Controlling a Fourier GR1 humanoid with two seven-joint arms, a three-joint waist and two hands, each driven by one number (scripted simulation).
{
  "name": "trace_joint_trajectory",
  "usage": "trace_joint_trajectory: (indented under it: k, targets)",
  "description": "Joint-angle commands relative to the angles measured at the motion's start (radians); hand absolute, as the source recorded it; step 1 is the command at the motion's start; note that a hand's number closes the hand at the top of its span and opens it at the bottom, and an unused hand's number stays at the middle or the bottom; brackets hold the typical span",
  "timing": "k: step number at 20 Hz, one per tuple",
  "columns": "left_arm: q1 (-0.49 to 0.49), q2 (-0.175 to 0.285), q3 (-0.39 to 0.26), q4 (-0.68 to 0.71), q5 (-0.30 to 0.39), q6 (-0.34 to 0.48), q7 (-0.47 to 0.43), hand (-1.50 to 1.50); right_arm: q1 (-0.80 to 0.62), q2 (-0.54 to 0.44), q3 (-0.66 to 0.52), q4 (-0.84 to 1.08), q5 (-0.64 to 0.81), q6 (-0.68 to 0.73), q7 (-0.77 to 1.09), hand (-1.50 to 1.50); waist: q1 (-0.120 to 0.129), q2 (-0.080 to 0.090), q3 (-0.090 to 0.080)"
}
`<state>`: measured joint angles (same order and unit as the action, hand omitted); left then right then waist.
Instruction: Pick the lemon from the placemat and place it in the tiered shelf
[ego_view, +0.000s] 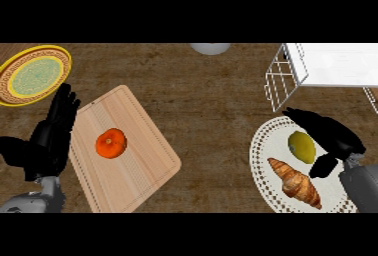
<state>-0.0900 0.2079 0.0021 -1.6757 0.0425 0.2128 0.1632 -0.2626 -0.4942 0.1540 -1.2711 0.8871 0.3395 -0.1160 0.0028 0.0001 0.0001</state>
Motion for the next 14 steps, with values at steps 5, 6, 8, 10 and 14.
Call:
trace_joint_trajectory:
  k: [5, 6, 8, 10, 14]
  targets:
    - [0.004, 0.000, 0.029, -0.033, -0.015, -0.029, 0.024, 0.00, -0.053, 0.057, -0.012, 0.216, 0.087, -0.046, -0.075, -1.50, 0.005, 0.001, 0.000]
    - [0.002, 0.012, 0.049, -0.040, 0.005, -0.053, 0.042, 0.00, -0.059, 0.078, -0.007, 0.202, 0.100, -0.033, -0.051, 1.50, 0.003, 0.001, 0.000]
    - [0.003, -0.011, 0.064, 0.082, 0.004, -0.068, -0.083, 0.00, -0.050, 0.087, 0.023, 0.203, 0.136, -0.048, -0.071, 1.50, 0.001, 0.001, 0.000]
    - [0.006, -0.050, 0.005, 0.027, -0.040, -0.029, -0.045, 0.00, -0.084, 0.065, 0.022, 0.307, 0.183, -0.181, -0.166, 1.50, 0.005, 0.003, 0.000]
    - [0.029, -0.022, 0.030, -0.036, -0.033, -0.045, 0.010, 0.00, -0.043, 0.061, 0.015, 0.233, 0.213, -0.243, -0.184, 1.50, 0.003, 0.000, 0.000]
